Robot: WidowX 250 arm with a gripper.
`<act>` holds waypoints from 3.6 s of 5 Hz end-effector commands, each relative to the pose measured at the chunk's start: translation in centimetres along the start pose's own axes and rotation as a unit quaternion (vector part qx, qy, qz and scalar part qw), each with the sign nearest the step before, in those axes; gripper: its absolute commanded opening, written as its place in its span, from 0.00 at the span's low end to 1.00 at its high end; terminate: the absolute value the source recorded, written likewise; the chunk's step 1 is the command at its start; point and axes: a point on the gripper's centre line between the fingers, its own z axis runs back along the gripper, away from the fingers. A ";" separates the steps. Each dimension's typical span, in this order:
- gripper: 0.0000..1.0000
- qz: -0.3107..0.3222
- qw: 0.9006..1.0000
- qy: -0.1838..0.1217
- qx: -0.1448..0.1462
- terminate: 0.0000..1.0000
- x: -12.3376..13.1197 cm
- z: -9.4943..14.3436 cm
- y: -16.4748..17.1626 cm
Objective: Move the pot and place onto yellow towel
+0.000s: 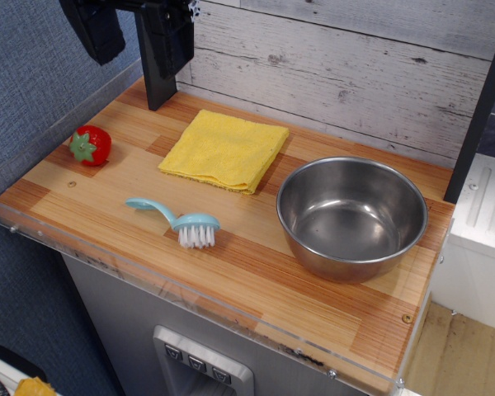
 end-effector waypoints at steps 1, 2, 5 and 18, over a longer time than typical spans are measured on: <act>1.00 0.000 1.000 0.000 0.000 0.00 0.0 0.0 0.0; 1.00 -0.012 1.000 -0.001 0.014 0.00 1.1 -0.5 -1.2; 1.00 -0.014 0.999 0.013 0.026 0.00 4.0 -4.4 -6.4; 0.00 0.063 0.997 0.015 0.030 0.00 2.8 -16.4 -6.3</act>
